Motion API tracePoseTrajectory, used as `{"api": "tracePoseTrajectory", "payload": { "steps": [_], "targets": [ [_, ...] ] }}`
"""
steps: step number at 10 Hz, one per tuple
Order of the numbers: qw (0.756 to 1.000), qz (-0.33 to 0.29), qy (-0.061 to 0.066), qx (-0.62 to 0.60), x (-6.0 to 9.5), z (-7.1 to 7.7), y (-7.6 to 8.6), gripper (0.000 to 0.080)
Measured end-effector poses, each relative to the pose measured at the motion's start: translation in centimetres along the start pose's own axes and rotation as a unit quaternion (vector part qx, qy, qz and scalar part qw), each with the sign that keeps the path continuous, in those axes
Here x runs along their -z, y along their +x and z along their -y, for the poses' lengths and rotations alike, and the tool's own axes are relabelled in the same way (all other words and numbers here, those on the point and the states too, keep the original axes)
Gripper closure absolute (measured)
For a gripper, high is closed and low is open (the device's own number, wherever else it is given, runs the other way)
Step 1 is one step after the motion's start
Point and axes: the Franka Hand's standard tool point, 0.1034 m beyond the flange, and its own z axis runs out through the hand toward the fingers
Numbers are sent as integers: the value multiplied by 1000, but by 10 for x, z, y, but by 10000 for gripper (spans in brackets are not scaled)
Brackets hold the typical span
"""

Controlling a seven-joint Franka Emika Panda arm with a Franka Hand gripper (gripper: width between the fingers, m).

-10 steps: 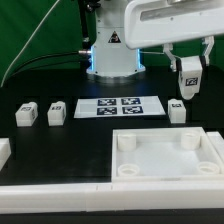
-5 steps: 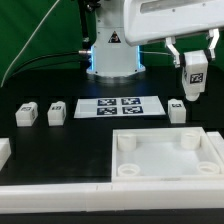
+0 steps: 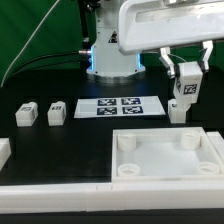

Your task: Assemble one leg

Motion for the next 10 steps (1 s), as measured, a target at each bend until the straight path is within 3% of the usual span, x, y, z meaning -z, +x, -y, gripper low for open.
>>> {"api": "tracePoseTrajectory", "payload": {
  "steps": [3,5,7,9,10],
  "targets": [
    [1000,-10,6,1,-18,-4,44,505],
    [1000,-18,5,8,-25,-11,58,505],
    [999,-33,2,10,-26,-13,61,505],
    [995,-97,-12,10,-25,-19,62,505],
    [995,-97,-13,10,-28,-20,58,505]
  ]
}}
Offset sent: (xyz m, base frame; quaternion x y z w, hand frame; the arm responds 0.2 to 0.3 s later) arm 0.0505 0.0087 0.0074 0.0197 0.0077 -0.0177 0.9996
